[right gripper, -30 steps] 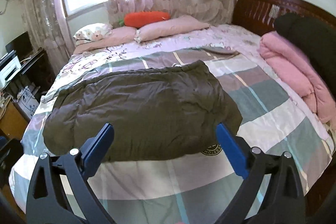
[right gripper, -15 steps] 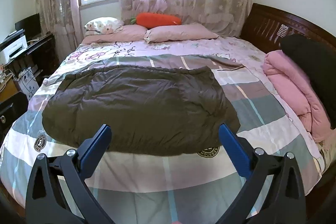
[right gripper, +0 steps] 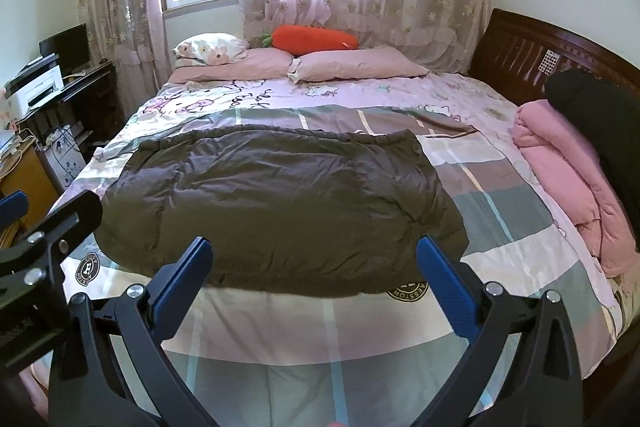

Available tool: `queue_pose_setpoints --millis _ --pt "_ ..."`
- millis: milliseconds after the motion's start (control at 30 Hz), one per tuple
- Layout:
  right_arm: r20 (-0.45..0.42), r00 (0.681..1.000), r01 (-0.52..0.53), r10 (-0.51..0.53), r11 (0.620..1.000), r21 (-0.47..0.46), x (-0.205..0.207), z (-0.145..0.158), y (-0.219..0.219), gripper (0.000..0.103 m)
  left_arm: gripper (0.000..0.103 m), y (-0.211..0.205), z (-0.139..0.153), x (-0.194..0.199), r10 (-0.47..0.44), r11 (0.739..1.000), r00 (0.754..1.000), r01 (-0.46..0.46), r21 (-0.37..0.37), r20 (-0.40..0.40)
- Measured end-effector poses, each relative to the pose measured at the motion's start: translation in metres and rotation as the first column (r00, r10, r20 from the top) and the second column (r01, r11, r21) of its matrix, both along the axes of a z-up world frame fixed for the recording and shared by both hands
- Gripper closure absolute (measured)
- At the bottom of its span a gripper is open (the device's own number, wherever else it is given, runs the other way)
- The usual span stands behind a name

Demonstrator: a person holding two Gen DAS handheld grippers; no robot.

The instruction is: Fold large clothes

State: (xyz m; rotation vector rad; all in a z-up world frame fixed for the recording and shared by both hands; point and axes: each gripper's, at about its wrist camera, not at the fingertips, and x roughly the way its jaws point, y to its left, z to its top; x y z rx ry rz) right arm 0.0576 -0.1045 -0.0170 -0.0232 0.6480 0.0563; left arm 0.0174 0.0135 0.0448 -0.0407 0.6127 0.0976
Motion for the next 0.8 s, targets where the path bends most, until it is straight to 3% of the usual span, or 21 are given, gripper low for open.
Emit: queue_pose_setpoints --millis 800 --pt "0.003 1.000 -0.006 0.006 1.000 0.000 -0.0010 -0.0007 0.0044 0.001 0.002 0.0030 -0.0037 0.0000 0.008 1.000 1.000 -0.008 -0.005 -0.014"
